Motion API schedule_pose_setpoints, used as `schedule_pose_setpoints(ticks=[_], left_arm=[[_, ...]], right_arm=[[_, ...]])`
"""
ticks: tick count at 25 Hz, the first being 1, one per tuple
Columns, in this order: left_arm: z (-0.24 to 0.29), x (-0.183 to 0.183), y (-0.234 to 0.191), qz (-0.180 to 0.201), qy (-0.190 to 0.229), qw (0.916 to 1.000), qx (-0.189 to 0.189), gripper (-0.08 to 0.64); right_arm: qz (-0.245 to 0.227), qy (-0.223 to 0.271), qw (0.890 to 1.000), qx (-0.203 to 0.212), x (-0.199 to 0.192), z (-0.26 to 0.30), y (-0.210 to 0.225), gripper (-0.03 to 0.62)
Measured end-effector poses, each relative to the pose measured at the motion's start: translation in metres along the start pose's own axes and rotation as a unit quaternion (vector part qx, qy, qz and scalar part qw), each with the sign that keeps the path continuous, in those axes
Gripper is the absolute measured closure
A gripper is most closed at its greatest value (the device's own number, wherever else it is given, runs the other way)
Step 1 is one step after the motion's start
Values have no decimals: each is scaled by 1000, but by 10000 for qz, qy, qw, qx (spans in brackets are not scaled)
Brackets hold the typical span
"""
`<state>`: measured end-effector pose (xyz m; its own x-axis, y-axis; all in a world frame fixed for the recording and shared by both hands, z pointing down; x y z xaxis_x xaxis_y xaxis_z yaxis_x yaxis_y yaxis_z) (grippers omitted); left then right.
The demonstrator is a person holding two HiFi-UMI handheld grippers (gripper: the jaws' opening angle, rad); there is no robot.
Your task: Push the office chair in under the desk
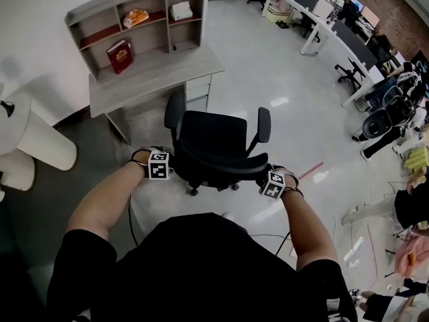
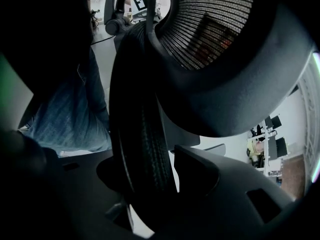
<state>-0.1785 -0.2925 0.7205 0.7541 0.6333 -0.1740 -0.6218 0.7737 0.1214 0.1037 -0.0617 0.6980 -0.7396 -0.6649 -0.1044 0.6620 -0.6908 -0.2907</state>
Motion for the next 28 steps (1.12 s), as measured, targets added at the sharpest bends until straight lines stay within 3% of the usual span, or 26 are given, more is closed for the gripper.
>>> schedule_pose_setpoints(ticks=[11, 21, 28], left_arm=[[-14, -50, 68, -1175, -290, 9926, 79, 313], [-26, -82, 125, -2246, -560, 9725, 274, 287], [-33, -98, 158, -2670, -591, 9608, 453, 285]], right_arm=[[-1050, 374, 9937, 87, 61, 10, 12, 376], [-1877, 563, 9803, 238, 109, 14, 7, 374], [-2243, 715, 9715, 277, 138, 14, -2, 376]])
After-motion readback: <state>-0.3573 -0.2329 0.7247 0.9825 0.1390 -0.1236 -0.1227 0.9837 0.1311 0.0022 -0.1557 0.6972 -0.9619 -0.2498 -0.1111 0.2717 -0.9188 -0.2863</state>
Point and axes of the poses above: the fingertips, and each gripper's own axes: z forward along the fingers, y to its right, x out of its top, the point moved 5 cm from there along -z, backward along the fingers, and after that the axes turned 6 degrees about -y, right-handed, at the moved point
